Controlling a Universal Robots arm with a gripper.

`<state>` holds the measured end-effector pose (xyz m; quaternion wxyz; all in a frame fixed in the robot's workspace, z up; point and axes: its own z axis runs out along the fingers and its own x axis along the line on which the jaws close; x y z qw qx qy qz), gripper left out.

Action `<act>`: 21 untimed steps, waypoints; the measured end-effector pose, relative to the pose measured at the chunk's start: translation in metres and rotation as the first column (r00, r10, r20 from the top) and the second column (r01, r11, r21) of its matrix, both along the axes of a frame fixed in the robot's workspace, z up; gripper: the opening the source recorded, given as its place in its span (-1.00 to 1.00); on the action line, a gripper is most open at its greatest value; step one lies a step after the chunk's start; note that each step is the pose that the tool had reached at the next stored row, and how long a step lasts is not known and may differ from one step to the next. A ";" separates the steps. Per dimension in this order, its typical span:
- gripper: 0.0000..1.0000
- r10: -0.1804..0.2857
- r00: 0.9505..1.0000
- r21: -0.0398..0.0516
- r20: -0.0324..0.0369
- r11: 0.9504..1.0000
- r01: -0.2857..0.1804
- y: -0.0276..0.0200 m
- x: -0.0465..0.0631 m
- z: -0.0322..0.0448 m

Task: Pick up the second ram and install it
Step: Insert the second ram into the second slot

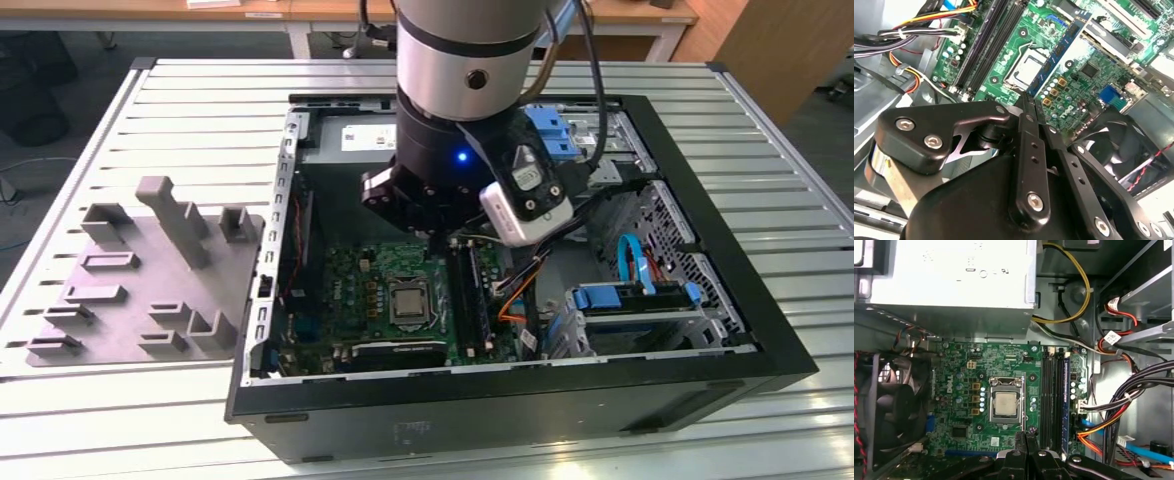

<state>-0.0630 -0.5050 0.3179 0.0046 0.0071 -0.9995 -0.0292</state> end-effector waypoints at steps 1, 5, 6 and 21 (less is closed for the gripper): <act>-0.76 0.000 1.000 0.000 0.000 1.000 0.000 0.0005 0.002 -0.0003; -0.76 0.000 1.000 0.000 0.000 1.000 0.000 0.0043 0.006 -0.0015; -0.76 0.000 1.000 0.000 0.000 1.000 0.000 0.0058 0.006 -0.0020; -0.76 0.000 1.000 0.000 0.000 1.000 0.000 0.0124 0.016 -0.0146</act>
